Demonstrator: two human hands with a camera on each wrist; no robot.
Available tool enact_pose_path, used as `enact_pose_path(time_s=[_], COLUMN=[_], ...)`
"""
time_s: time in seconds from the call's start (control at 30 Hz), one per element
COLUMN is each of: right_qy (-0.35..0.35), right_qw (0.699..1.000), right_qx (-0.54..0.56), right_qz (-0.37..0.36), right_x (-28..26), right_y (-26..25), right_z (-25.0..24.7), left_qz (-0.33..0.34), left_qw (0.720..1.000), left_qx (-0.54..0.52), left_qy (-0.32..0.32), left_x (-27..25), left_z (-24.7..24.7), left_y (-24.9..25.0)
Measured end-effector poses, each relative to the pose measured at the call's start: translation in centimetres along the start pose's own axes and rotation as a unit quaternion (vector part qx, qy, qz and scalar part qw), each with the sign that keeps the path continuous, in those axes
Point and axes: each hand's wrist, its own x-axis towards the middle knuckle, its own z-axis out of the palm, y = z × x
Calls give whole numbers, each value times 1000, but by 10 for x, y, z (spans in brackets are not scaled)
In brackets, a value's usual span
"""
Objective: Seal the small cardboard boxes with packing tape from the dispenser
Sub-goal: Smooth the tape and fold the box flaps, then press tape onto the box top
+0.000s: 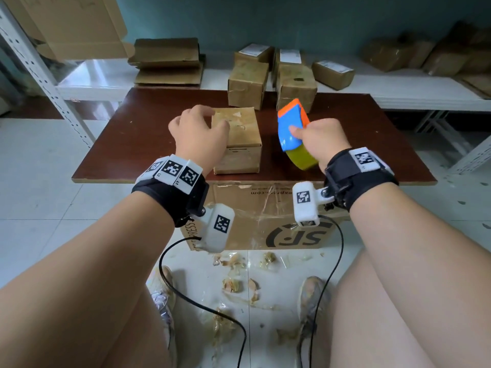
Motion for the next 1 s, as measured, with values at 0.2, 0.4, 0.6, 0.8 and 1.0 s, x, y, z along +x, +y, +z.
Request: enact_pose_path(time_s=[0.2,0.4,0.6,0.8,1.0], right_qy=[-203,-320,-326,-283,-192], right_qw=[864,769,779,844,943], right_qx=[460,552,526,452,270], right_qz=[-18,31,103,68,-42], right_x=[-33,-73,-77,-78,-73], right_y=[-45,-62,-66,-68,-59], right_z=[-23,-7,9,20,21], left_qz=[155,-34,-27,20,-91], left_qw=[948,947,961,970,914], left_qx=[-235,-320,-277,-243,-391], left_qy=[145,17,5,-20,-64], left_x=[-2,-4,-5,-11,-1], left_z=[1,16,14,12,-4], left_y=[20,32,26,13,22])
